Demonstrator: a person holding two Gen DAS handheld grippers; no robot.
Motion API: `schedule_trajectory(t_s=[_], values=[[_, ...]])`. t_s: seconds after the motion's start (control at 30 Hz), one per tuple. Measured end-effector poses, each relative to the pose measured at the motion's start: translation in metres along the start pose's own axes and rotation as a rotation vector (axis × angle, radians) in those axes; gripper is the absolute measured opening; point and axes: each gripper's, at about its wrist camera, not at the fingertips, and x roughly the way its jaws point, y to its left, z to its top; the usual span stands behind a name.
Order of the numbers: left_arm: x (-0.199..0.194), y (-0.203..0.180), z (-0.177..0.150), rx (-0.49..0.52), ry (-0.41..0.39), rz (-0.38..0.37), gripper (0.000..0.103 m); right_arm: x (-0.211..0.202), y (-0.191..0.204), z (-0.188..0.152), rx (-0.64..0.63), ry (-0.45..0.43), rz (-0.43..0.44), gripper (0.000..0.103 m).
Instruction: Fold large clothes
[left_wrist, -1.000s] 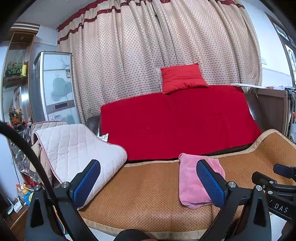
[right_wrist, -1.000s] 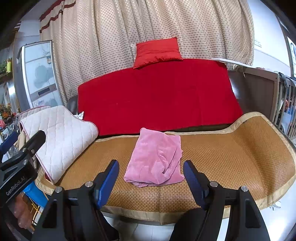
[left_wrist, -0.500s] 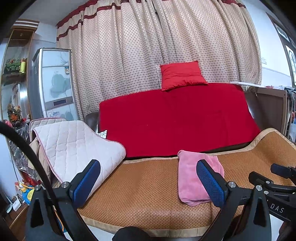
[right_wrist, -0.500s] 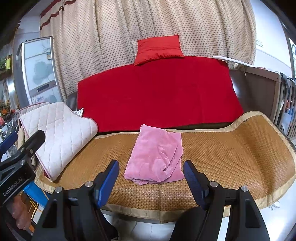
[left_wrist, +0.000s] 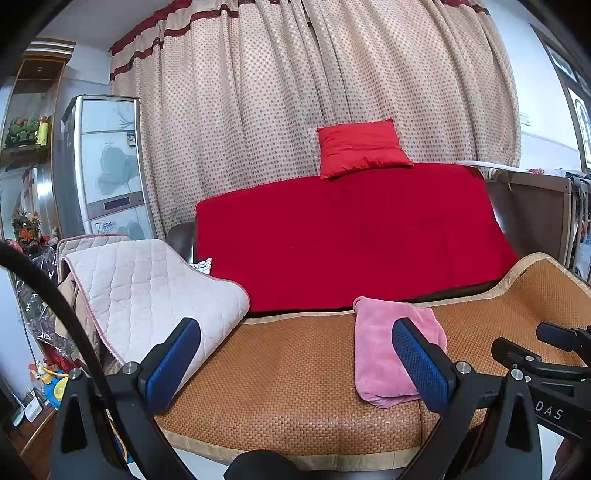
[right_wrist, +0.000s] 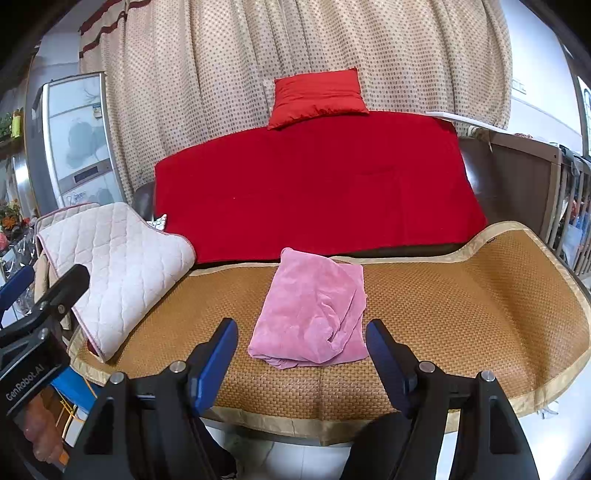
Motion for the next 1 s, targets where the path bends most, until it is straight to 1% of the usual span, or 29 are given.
schedule_trajectory(t_s=[0.67, 1.0], values=[[0.0022, 0.0023, -0.0003, -0.002, 0.008, -0.008, 0.103, 0.0037, 0.0061, 0.0026, -0.014, 0.008, -0.001, 0.075], [0.0031, 0.0024, -0.0053, 0.019, 0.011, -0.024, 0.103, 0.0022, 0.0087, 0.0009, -0.02, 0.0, -0.033, 0.075]])
